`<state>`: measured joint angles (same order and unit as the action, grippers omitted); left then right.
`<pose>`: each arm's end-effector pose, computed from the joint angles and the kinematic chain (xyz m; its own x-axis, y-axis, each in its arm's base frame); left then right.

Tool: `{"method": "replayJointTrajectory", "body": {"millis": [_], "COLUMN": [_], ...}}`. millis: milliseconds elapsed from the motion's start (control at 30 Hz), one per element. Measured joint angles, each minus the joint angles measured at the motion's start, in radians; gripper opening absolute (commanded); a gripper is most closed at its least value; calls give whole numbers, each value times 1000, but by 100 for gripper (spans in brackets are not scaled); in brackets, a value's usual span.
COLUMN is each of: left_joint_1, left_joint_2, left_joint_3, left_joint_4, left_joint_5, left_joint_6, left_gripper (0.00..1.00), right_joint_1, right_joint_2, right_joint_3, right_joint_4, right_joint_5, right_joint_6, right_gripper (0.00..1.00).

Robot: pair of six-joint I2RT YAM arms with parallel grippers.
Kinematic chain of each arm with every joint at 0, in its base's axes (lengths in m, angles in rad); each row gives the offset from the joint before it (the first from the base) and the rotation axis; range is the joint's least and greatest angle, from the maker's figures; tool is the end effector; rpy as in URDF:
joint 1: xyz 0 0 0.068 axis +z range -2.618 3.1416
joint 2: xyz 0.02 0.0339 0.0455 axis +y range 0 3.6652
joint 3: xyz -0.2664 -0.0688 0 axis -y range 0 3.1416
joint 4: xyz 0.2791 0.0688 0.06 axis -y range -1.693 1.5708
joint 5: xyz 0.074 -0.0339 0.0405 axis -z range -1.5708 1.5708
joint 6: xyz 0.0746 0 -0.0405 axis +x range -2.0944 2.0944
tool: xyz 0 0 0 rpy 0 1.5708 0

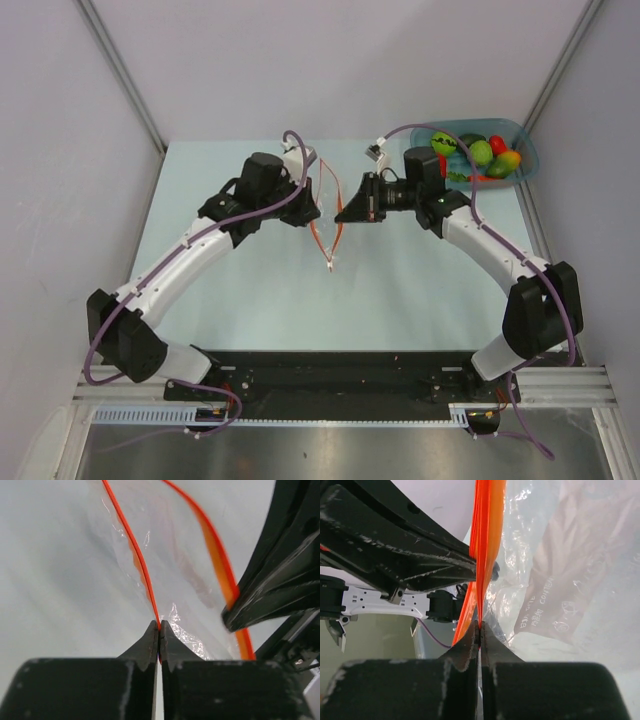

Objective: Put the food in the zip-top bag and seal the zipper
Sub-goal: Open the zipper of the food storage bag.

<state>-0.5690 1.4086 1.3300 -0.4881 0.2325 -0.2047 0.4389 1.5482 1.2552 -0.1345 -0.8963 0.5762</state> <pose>0.3139 -0.2212 0.3356 -0.5827 0.1379 -0.8009 0.5818 0.7589 -0.2926 0.3448 0.2262 0.3067 -0.8098 -0.0043 -0.5866 -0.5575 0.3168 0.7673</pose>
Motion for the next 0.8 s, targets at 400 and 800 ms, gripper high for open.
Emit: {"method": "replayJointTrajectory", "body": {"millis": [400, 800], "left_joint_1": [146, 140], "left_joint_2": [-14, 185], "left_joint_3": [168, 170], "left_joint_4": [-239, -244], "left_joint_5": [-35, -11], "left_joint_6": [126, 141], "left_gripper": [0, 0], "right_joint_1": [-209, -156], "right_joint_2": [48, 350], "right_joint_3": [16, 137], "right_joint_4": [-126, -246], "right_joint_5": [19, 108], "right_joint_6": [-148, -392], "right_gripper": [0, 29]}}
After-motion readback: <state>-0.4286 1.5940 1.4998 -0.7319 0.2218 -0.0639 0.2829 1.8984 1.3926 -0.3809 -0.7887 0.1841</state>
